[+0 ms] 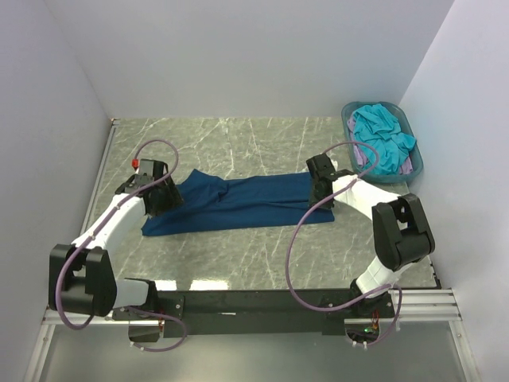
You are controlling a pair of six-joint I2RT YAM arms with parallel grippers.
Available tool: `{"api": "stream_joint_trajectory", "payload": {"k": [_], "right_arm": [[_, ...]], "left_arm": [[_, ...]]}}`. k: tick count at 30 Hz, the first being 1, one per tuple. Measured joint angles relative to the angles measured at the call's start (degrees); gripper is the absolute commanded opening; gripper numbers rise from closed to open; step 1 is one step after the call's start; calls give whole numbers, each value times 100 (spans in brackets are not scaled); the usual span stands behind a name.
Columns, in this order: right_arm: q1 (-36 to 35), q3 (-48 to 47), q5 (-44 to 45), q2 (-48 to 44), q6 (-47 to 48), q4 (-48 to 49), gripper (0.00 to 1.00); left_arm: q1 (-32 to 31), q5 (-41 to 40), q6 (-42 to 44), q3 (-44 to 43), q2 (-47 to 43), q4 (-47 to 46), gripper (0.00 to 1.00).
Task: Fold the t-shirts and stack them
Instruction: Fold the tshirt
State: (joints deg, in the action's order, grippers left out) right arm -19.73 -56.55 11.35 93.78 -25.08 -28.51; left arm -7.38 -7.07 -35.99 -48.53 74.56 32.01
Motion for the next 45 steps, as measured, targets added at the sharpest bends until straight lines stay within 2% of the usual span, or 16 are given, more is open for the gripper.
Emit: {"api": "stream_joint_trajectory", "payload": {"k": [21,36,41,45], "right_arm": [[52,-39,-149,348,-15,190,28],[461,-1132,-42,778,151,280,30],[568,-1082,-168,579,195,232,31],[568,-610,-315,-48,168,92,31]], "left_arm": [[0,-140,0,44,-122,-70,71],[0,-138,37,52,-122,-114,70],[0,-136,39,52,-122,-120,71],[0,-138,37,52,-122,-138,70]]}}
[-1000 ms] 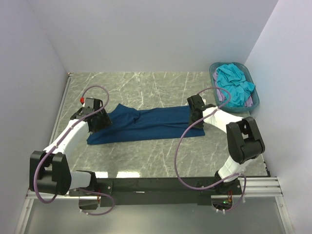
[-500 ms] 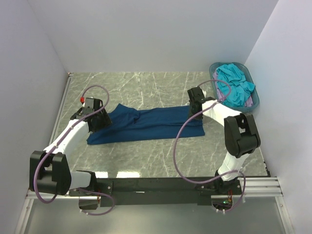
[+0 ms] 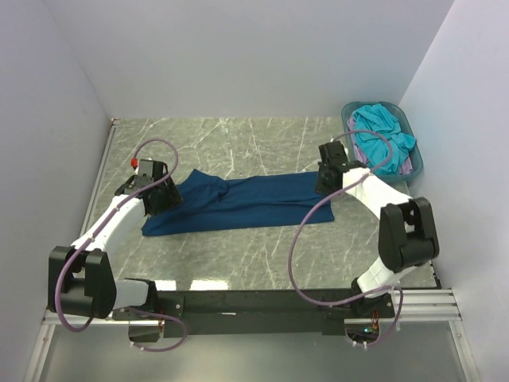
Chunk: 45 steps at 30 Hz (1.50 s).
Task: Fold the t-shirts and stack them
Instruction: Fold the tshirt
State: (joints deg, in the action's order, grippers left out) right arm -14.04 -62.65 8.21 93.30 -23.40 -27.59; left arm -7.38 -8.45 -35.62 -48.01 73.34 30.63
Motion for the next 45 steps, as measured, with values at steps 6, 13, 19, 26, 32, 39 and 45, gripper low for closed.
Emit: {"api": "stream_joint_trajectory", "payload": {"k": [6,13,19,26,32,39,45], "right_arm": [[-7,728,-109,-391,-72,-166,31],[-7,942,-195,-173,-114,-57,31],[-7,791,-173,214,-146,133,31],[-4,140,-111,623,-146,177,31],[63,-437,-83,868,-142,199,31],[195,-236,-251,745,-144,225,31],[195,601,-603,44,-190,203,31]], "left_arm": [[0,0,2,0,0,0,70],[0,0,2,0,0,2,71],[0,-2,2,0,0,2,71],[0,-17,2,0,0,2,71],[0,-48,0,0,4,4,71],[118,-42,-4,0,188,15,72],[573,205,-42,-61,702,-11,72]]}}
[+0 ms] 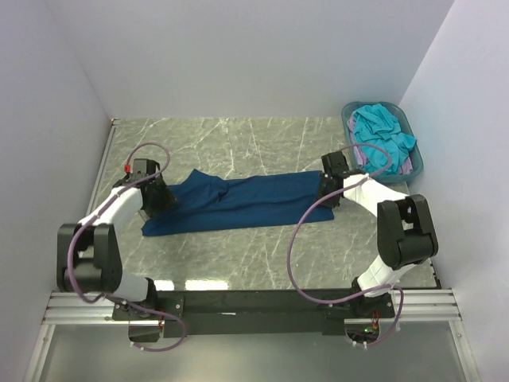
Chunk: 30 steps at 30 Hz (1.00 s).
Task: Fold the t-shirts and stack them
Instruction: Fold the tshirt
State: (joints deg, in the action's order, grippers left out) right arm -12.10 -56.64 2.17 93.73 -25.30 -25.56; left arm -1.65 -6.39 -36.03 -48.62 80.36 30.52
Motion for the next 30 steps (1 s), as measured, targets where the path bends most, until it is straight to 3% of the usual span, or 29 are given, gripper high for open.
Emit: {"api": "stream_joint_trajectory", "payload": {"k": [17,21,30], "right_arm": [[83,590,-551,-146,-83,-96,32],[-264,804,-662,-367,-31,-326,32],[-1943,1005,-874,-796,188,-1762,35]], "left_arm": [[1047,826,-234,-863,1596,160,71],[1051,750,-232,-1749,2308,570,72],[1003,599,-203,-4177,4002,1270,70]]}}
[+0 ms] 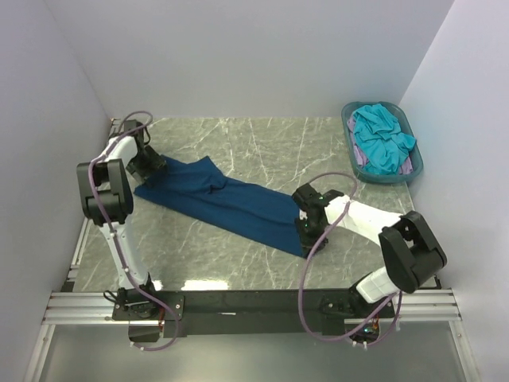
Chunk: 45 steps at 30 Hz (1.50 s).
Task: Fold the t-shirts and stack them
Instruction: Fold the tshirt
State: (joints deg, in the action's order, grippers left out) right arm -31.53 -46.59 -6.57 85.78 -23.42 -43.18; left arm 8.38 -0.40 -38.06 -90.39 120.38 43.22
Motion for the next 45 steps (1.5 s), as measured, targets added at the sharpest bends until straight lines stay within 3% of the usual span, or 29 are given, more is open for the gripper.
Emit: {"api": "stream_joint_trajectory", "payload": {"k": [6,10,19,24,29,34,39,45], "right_arm": [[-382,-546,-28,-435,310,-1054,41],[-385,-1480,205,-483,549,-946,48],[-385,-2059,271,879,1010,109,51],[-385,-2061,249,1512,1117,354,51],[-385,-2057,251,1786,1121,391,51],[-391,-2063,251,1893,1134,393,49],[-573,-2133,243,1956,1167,278,45],[-1281,-2496,-243,2251,1298,-214,41]], "left_arm": [[-361,-501,251,-678,391,-184,72],[-592,-839,297,-599,260,-214,75],[-807,-1342,205,149,-1773,-221,76],[-1659,-1117,-37,962,-2509,-540,76],[-2518,-789,-267,1554,-2070,-675,76],[-2699,-682,-361,1567,-1399,-789,76],[-2704,-682,-356,1143,-793,-737,76],[-2730,-699,-219,271,-160,-643,76]]}}
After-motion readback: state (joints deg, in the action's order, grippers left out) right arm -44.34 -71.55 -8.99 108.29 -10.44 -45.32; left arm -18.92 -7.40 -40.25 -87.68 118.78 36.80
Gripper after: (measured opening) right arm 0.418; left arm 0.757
